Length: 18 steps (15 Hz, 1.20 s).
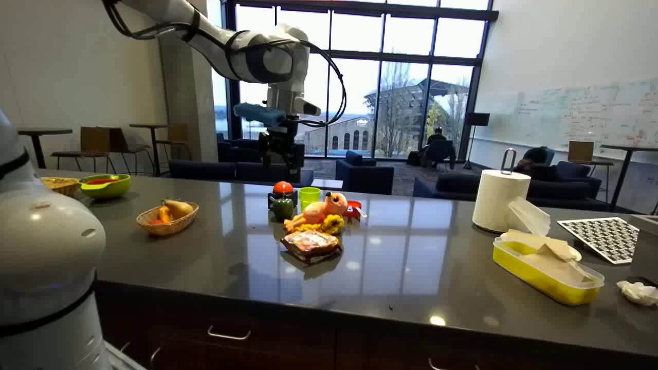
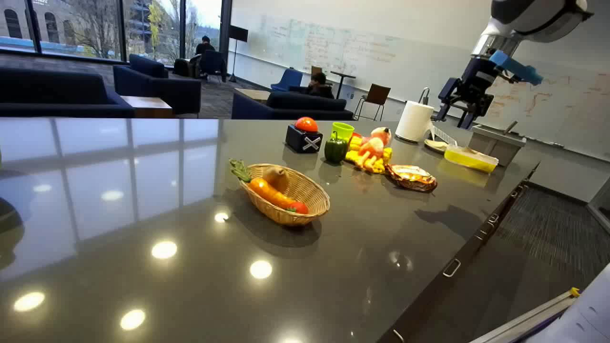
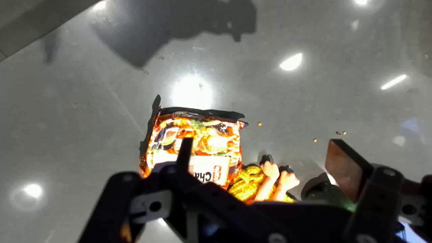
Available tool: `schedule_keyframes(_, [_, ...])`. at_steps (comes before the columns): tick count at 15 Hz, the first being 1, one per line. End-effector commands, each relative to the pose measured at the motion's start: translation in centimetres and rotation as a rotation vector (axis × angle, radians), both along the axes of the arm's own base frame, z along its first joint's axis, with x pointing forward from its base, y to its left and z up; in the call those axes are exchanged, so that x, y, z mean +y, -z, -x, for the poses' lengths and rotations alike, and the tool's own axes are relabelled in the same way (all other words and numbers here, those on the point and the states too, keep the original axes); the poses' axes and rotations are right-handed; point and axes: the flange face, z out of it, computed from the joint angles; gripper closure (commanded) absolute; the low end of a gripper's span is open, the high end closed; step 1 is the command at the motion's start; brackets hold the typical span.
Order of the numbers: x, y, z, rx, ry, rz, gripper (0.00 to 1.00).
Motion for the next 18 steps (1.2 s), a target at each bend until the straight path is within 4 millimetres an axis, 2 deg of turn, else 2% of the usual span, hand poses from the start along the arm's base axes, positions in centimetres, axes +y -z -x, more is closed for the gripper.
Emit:
schedule_keyframes(1, [0.0,-0.1,0.0,0.001,0.0,0.0,0.0])
schedule_keyframes(6, [0.0,-0.1,0.0,0.0,0.0,0.0,0.0])
schedule_keyframes(9, [0.3,0.6,-0.4,-0.001,0.0,0.014,0.0])
schedule_keyframes(12, [1.3,1.2,-1.1,0.004,-0.023,0.013,0.0])
schedule_keyframes(18, [4.6,3.2,-2.9,0.017,-0.098,0.02,0.0])
